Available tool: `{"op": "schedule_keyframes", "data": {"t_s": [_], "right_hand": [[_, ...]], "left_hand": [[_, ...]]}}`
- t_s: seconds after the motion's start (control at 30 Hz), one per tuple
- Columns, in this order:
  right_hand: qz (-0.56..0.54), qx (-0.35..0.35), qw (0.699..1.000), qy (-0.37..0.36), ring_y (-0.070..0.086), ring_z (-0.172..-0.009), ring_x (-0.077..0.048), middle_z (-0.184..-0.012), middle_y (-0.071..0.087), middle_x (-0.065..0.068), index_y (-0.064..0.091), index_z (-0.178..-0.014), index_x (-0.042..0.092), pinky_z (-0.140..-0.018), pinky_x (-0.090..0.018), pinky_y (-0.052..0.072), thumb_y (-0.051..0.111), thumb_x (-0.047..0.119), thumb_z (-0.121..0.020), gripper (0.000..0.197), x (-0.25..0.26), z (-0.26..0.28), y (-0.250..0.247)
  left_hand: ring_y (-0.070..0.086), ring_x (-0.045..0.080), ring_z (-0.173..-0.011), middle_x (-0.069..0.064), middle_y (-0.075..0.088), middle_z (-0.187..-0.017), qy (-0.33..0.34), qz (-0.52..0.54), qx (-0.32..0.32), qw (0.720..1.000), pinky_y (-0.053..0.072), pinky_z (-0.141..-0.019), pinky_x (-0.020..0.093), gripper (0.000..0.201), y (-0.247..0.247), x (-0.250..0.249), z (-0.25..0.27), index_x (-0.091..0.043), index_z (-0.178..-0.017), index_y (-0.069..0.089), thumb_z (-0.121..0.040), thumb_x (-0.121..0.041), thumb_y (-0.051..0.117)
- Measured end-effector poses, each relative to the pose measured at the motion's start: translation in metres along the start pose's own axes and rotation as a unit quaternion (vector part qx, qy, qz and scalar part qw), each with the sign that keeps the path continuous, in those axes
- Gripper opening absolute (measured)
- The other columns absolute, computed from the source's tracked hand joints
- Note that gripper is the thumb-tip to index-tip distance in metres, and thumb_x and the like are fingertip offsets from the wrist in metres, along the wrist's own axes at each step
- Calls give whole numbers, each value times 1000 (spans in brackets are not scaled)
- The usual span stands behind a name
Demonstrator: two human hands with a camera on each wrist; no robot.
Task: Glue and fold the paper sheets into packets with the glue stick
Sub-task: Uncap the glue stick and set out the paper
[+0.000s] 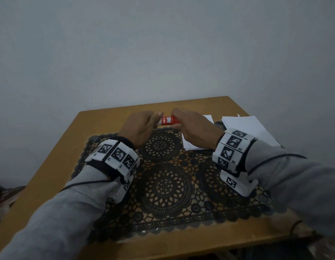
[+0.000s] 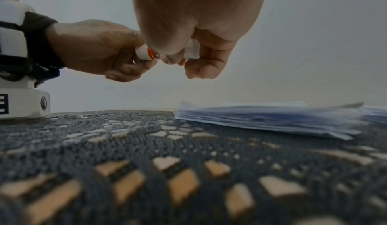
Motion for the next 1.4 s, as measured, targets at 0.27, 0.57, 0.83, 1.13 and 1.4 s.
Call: {"op": "schedule_keyframes", "data": {"t_s": [0.27,0.57,0.83,1.13,1.4], "right_hand": [[-27,6,1000,3,51,-78,-21,-90,54,-4,40,-101,16,-66,-35,43,48,27,-101,14,1,1,-1],[-10,45,999,1,47,-79,-17,-94,53,-2,35,-100,21,-59,-21,30,47,25,-101,12,3,2,0],[3,-3,1000,3,53,-82,-21,-96,56,-4,48,-110,11,-69,-29,35,49,26,-100,18,1,2,-2],[-39,12,999,7,46,-70,-13,-86,51,1,44,-105,14,-57,-25,31,46,27,-101,14,1,2,-1],[-35,6,999,4,47,-70,-14,-87,51,2,48,-114,9,-56,-20,30,46,27,-101,22,2,2,-2]], "left_hand": [[57,14,-75,-3,62,-89,60,-5,-21,998,41,-61,19,19,-4,-4,5,-17,-107,55,-90,-24,63],[54,16,-75,-3,58,-88,103,-64,62,991,34,-56,20,19,-7,3,7,-17,-107,48,-94,-28,57],[48,13,-64,-4,53,-70,23,-52,30,998,31,-55,24,36,2,-1,1,-17,-79,49,-101,-40,32],[50,3,-65,-11,53,-77,76,5,-2,997,35,-55,18,16,-1,-3,3,-19,-105,50,-94,-29,55],[49,10,-68,-4,57,-78,66,27,-33,997,37,-59,23,12,0,0,1,-17,-95,54,-96,-29,53]]}}
Point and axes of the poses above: each hand's wrist, its own z-axis away from the middle knuckle, its own y-axis out of the palm, x = y × z, the point moved 2 cm from there along -z, towards the middle knuckle
